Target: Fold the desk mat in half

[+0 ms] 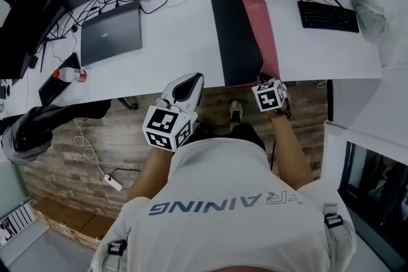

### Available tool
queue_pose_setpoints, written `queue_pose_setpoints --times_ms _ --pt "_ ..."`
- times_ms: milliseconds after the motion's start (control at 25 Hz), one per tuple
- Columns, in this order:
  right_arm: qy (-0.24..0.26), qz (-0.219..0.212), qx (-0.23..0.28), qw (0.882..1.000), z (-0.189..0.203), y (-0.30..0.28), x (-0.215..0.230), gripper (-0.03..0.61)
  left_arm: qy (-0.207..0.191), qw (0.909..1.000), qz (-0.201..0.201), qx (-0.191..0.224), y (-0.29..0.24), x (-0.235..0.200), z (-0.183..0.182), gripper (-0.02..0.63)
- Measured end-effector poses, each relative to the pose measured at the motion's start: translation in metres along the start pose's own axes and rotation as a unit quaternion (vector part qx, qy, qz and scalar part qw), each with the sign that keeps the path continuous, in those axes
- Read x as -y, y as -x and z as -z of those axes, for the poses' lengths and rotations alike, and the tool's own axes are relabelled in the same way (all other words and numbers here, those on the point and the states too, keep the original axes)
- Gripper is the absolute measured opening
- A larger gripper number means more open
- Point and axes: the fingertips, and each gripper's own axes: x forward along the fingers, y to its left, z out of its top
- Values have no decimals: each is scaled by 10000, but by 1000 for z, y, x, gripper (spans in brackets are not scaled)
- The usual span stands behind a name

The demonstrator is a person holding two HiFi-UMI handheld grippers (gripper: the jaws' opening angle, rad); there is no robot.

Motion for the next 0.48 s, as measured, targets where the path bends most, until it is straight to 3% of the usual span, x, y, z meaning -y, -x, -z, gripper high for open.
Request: queue_pose_setpoints --times_ms 480 --pt "-517 294 -204 9980 43 4 44 34 -106 9994 316 -74 -26 27 -2 0"
